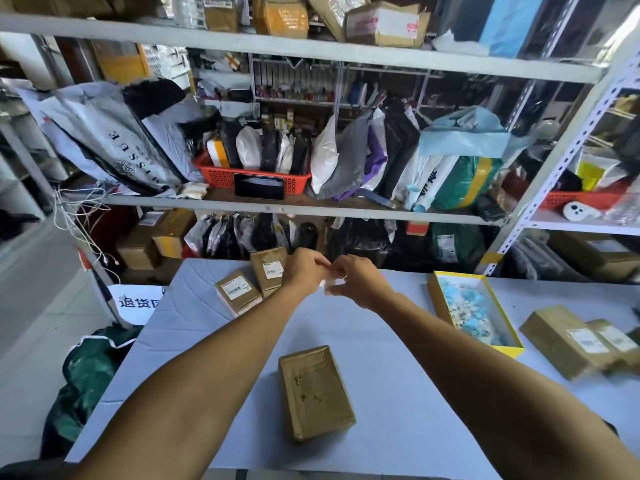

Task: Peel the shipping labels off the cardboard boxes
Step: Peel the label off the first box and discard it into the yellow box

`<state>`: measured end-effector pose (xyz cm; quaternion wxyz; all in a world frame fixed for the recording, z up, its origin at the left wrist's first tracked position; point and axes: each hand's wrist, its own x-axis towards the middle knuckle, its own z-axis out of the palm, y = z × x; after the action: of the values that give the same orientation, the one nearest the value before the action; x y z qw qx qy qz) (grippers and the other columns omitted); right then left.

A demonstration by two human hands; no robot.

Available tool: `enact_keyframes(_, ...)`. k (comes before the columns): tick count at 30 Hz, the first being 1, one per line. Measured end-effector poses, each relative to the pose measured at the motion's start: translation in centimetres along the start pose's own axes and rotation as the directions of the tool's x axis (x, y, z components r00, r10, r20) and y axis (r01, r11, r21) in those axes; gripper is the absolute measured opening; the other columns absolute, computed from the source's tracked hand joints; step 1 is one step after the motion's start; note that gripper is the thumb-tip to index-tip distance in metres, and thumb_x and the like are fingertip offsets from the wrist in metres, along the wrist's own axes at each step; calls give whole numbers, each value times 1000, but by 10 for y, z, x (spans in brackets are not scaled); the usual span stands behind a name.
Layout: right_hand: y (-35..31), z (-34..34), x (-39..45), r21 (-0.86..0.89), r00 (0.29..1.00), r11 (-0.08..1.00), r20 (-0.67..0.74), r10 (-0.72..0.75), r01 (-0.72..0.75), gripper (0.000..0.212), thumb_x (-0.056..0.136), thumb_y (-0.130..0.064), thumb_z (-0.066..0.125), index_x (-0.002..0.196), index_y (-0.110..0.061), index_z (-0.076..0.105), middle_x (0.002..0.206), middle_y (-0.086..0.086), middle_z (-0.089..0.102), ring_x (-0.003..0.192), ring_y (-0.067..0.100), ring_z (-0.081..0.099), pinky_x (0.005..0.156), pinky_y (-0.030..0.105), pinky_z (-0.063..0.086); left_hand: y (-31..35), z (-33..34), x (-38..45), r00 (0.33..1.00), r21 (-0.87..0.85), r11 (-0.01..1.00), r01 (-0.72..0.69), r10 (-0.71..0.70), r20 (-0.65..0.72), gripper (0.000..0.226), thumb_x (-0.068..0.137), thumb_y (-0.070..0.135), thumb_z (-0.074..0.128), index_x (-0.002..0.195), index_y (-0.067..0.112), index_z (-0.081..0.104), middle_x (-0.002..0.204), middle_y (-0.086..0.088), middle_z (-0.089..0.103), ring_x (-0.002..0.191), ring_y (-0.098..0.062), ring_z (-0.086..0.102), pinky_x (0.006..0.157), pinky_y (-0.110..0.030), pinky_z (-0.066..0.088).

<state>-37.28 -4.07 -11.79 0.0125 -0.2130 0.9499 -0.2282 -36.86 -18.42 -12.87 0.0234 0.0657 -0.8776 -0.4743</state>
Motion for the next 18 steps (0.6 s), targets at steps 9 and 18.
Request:
enact_keyframes(9,15,-3,-10,290,980,945,-76,182,-153,26,79,-20,76,94,-11,58,74,3,62,63,17,51,46,26,37,-3,3,-4,995,-37,999,-34,37,89,9,82,22,78,88,16,78,91,-3,74,92,-21,66,79,-33,50)
enact_keyframes(18,18,-7,-12,278,999,960,-18,44,-37,13,82,-24,75,94,-21,70,82,0,66,70,17,58,56,27,42,-1,11,3,1000,116,993,17,-15,-25,11,81,32,76,73,28,69,81,5,72,82,-20,65,77,-41,56)
